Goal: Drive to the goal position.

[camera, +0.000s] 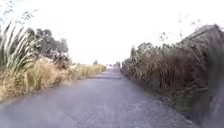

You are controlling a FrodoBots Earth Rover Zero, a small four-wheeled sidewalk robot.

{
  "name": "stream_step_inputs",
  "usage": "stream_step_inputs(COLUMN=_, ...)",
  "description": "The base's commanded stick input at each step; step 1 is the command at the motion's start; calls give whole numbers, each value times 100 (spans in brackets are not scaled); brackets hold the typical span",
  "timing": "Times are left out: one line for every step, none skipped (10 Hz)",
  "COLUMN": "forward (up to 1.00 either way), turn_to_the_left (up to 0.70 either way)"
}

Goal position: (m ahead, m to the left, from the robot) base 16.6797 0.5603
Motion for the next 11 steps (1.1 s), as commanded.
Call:
stream_step_inputs(forward=100, turn_to_the_left=40)
stream_step_inputs(forward=100, turn_to_the_left=40)
stream_step_inputs(forward=100, turn_to_the_left=40)
stream_step_inputs(forward=100, turn_to_the_left=40)
stream_step_inputs(forward=100, turn_to_the_left=40)
stream_step_inputs(forward=100, turn_to_the_left=40)
stream_step_inputs(forward=100, turn_to_the_left=40)
stream_step_inputs(forward=100, turn_to_the_left=31)
stream_step_inputs(forward=100, turn_to_the_left=5)
stream_step_inputs(forward=100, turn_to_the_left=0)
stream_step_inputs(forward=100, turn_to_the_left=0)
